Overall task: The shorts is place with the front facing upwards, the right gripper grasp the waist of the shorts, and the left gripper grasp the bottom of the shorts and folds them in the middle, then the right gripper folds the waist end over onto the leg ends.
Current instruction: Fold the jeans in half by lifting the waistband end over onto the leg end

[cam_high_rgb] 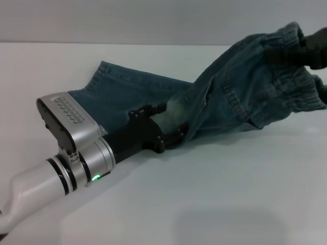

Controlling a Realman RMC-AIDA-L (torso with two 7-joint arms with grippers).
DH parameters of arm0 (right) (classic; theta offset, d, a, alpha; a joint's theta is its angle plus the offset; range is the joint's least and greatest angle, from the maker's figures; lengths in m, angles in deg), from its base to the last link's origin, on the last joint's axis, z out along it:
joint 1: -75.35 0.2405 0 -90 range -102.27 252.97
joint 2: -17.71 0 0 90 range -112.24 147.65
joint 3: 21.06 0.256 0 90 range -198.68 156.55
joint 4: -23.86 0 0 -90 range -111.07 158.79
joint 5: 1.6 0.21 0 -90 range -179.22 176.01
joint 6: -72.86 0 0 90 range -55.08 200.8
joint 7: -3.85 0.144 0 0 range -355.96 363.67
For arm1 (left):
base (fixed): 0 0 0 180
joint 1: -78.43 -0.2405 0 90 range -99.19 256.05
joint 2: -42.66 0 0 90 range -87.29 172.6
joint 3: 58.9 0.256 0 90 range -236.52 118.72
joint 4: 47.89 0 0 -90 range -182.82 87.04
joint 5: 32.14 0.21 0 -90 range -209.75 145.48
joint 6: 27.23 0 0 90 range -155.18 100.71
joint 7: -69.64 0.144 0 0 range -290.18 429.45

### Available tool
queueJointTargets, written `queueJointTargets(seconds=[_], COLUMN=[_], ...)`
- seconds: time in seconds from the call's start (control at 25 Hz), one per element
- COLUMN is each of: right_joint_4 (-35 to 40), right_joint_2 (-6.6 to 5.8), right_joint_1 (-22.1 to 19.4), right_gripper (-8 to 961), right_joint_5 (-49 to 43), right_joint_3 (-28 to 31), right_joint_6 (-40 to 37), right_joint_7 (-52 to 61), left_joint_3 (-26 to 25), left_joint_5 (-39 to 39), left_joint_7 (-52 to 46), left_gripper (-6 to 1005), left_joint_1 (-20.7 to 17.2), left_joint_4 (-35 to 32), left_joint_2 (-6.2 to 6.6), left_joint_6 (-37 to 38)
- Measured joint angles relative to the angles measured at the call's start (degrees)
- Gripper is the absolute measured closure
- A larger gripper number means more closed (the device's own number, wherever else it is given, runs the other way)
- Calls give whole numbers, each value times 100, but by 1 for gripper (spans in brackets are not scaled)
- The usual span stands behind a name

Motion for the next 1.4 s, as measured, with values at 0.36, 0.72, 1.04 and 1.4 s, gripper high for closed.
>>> queueJointTargets(seconds=[0.36,0.72,1.04,1.4], right_joint_4=[-323,-553,-774,-878], right_joint_2=[26,29,6,-4], right_joint_1=[517,836,987,953], right_gripper=[885,886,885,886], right_joint_5=[37,37,25,17], right_joint_3=[-85,-404,-727,-905], right_joint_6=[-33,-32,-45,-95], right_joint_7=[82,147,216,223], left_joint_3=[-1038,-1717,-2232,-2447], left_joint_5=[1359,2393,3165,3337], left_joint_7=[0,36,141,48], left_gripper=[247,247,247,247], left_joint_1=[-6,-78,-265,-396], left_joint_4=[298,657,922,839], left_joint_2=[1,1,0,112], left_joint_6=[-13,-27,-59,6])
